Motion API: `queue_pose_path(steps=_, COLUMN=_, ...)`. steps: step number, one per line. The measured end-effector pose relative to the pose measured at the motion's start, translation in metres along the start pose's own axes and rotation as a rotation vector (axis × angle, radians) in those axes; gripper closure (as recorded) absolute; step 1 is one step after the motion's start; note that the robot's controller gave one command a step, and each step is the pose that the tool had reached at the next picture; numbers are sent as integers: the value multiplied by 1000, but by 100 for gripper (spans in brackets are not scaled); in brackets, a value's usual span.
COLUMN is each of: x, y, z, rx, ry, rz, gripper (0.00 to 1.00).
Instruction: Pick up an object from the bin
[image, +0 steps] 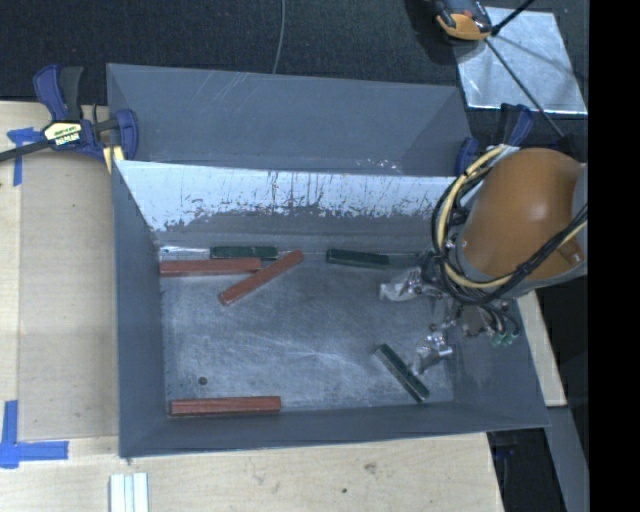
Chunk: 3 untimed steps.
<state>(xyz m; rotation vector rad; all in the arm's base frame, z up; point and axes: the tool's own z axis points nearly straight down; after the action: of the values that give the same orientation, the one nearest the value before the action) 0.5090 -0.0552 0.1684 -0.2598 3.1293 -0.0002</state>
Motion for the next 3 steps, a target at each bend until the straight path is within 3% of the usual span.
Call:
queue_pose_path(steps=2, x=0, y=0, z=1, rx=0, ry=-1, rz=-2, gripper=0)
queue_pose_path(steps=3, x=5, y=-18, z=61, rx=1, ry=-1, rz=-28, gripper=0)
